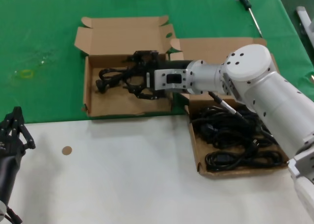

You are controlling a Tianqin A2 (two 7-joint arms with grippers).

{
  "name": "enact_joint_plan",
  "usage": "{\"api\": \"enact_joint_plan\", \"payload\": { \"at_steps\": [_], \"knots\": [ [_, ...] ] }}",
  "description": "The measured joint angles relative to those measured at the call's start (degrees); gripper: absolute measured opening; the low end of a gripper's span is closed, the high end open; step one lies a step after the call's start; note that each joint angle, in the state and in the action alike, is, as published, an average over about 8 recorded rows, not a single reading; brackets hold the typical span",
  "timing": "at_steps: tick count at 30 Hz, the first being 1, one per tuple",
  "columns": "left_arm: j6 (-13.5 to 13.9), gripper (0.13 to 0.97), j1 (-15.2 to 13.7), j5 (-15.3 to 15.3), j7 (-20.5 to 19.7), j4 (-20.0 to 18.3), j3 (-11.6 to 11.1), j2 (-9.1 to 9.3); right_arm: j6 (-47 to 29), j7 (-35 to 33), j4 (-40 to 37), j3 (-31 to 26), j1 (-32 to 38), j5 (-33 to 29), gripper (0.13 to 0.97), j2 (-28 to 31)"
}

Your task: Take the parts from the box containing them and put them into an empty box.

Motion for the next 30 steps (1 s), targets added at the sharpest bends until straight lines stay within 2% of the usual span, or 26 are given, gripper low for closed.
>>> {"api": "enact_joint_plan", "payload": {
  "at_steps": [5,9,16,26,30],
  "knots": [
    [0.0,0.152,0.0,0.0,0.01,0.0,0.0,0.0,0.01,2.49,4.56,-0.34,-1.64,-0.52,0.521,1.52],
    [0.0,0.152,0.0,0.0,0.01,0.0,0.0,0.0,0.04,4.55,9.22,-0.63,-3.37,-0.93,0.521,3.05],
    [0.0,0.152,0.0,-0.01,0.01,0.0,0.0,0.0,0.79,6.98,17.41,-0.58,-6.79,-1.12,0.707,5.48],
    [0.0,0.167,0.0,-0.01,0.01,0.0,0.0,0.0,1.4,7.67,19.36,-0.23,-8.02,-0.9,0.88,5.93],
    [0.0,0.177,0.0,-0.01,0.01,0.0,0.0,0.0,2.47,8.73,20.57,0.48,-9.55,-0.38,0.88,6.08]
  ]
}}
